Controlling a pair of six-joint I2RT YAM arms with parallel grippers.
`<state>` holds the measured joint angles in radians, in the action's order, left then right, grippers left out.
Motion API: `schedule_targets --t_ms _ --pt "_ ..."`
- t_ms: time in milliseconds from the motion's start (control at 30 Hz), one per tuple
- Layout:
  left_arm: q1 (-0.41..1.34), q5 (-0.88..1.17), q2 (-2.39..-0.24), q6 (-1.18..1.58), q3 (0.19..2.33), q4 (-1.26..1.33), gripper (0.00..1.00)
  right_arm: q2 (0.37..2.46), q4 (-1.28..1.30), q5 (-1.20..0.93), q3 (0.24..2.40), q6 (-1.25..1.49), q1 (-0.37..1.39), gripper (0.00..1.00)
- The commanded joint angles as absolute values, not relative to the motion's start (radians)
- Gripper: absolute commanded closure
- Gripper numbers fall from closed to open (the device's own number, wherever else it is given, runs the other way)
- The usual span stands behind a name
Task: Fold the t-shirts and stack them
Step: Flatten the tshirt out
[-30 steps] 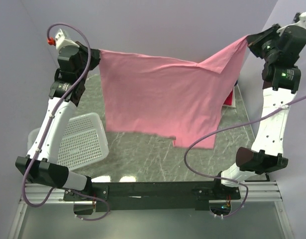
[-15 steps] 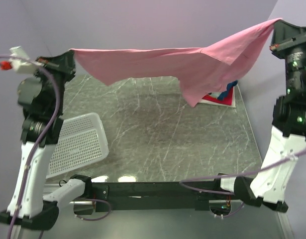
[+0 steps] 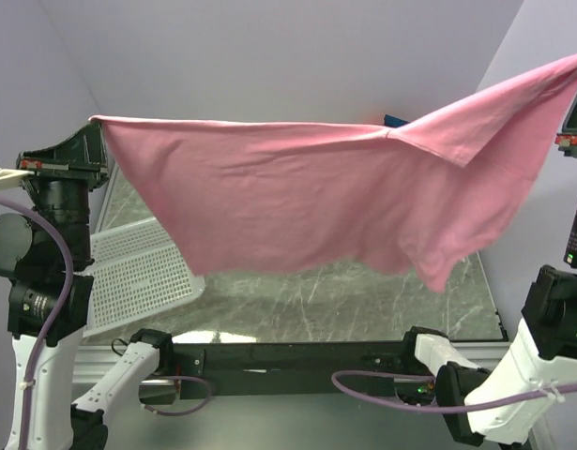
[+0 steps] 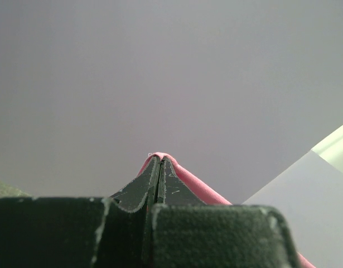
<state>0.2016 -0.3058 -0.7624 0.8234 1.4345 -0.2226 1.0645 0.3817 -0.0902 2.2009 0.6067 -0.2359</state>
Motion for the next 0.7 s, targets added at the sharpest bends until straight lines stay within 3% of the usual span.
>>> schedule_targets --t_ms 0,400,533,667 --pt "0.196 -0.330 -0.764 0.792 1.448 -0.236 1.00 1.068 0.322 -0.026 2.209 0.577 -0.238 1.00" --pt "0.195 -0.281 -1.057 0.848 1.261 -0.152 1.00 1.304 0.238 -0.034 1.863 0.517 -0.233 1.00" --pt "0.192 -0.236 -1.314 0.827 1.293 -0.114 1.00 1.496 0.190 -0.002 1.773 0.448 -0.192 1.00" --pt "0.190 -0.187 -1.593 0.812 1.406 -0.132 1.00 1.725 0.225 0.049 1.821 0.405 -0.141 1.00"
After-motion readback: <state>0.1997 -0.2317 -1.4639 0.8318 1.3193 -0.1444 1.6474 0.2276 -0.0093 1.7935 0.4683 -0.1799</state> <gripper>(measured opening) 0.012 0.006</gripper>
